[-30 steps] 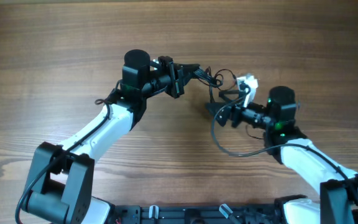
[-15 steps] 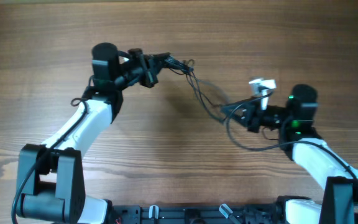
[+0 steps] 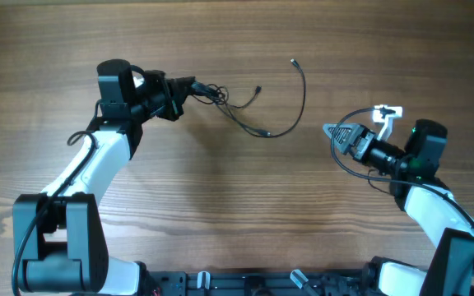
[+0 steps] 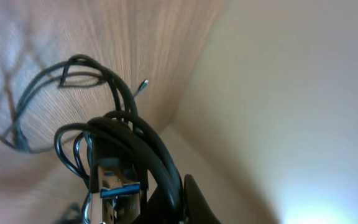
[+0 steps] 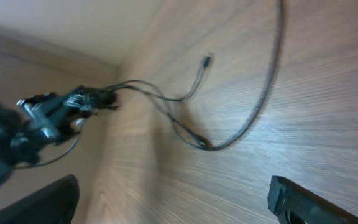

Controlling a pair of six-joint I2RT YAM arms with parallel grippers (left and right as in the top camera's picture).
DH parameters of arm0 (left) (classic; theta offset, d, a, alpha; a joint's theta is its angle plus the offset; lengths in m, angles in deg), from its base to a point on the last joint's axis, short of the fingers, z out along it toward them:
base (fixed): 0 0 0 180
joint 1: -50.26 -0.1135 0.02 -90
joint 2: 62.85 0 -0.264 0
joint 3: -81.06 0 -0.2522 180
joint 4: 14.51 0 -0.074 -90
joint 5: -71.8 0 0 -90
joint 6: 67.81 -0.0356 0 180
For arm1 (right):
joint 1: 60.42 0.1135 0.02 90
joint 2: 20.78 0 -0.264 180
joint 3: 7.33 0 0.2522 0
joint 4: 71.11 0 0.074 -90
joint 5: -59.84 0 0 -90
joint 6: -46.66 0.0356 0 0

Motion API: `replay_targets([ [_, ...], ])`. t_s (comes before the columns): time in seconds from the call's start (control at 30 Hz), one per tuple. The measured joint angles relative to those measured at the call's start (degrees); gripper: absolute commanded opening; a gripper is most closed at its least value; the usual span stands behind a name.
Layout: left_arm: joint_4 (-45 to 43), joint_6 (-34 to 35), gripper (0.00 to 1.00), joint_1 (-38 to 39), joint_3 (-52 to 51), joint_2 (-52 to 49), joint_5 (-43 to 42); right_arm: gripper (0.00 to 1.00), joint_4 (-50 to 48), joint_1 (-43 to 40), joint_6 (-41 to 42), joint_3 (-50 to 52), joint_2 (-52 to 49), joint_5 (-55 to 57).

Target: Untangle cables

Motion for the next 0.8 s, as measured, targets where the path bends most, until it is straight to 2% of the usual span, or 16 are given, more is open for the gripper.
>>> replay_targets([
  [0.1, -0.5, -16.68, 0.04, 0.02, 0.04, 0.0, -4.04, 1.0, -8.02, 1.75, 4.59, 0.04, 0.0, -3.43],
  [0.13, -0.63, -24.22, 0.04, 0.02, 0.04, 0.0, -5.86, 1.0, -11.91, 3.74, 6.64, 0.04, 0.0, -4.33],
  [0.17, -3.58, -33.29, 0.04, 0.39, 0.04, 0.0, -14.16, 1.0, -15.78, 7.28, 8.31, 0.02, 0.02, -5.16],
  [0.27, -8.09, -46.58, 0.04, 2.05, 0.07, 0.11, -27.36, 0.99, -18.64, 17.2, 9.29, 0.02, 0.0, 0.59],
  [0.3, -8.28, -51.19, 0.04, 3.28, 0.09, 0.15, -32.2, 0.95, -18.64, 19.91, 9.53, 0.02, 0.0, 2.86],
  [0.4, -8.28, -59.08, 0.04, 6.16, 0.09, 0.15, -38.66, 0.65, -18.75, 23.23, 11.32, 0.02, 0.0, 7.04],
  [0.47, -8.28, -64.39, 0.04, 8.02, 0.09, 0.15, -41.03, 0.55, -18.64, 23.54, 11.87, 0.02, 0.0, 8.35],
  [0.6, -8.28, -68.28, 0.04, 9.55, 0.09, 0.15, -42.01, 0.42, -18.67, 23.54, 14.38, 0.02, 0.0, 11.34],
  [0.7, -8.28, -68.89, 0.04, 9.9, 0.09, 0.15, -42.03, 0.46, -18.67, 23.54, 15.45, 0.02, 0.0, 13.22],
  [0.73, -8.28, -68.87, 0.04, 10.08, 0.09, 0.15, -42.03, 0.54, -18.67, 23.52, 15.67, 0.02, 0.0, 13.4],
  [0.8, -8.28, -68.81, 0.04, 11.69, 0.09, 0.15, -42.01, 0.58, -18.69, 23.52, 15.82, 0.02, 0.0, 12.68],
])
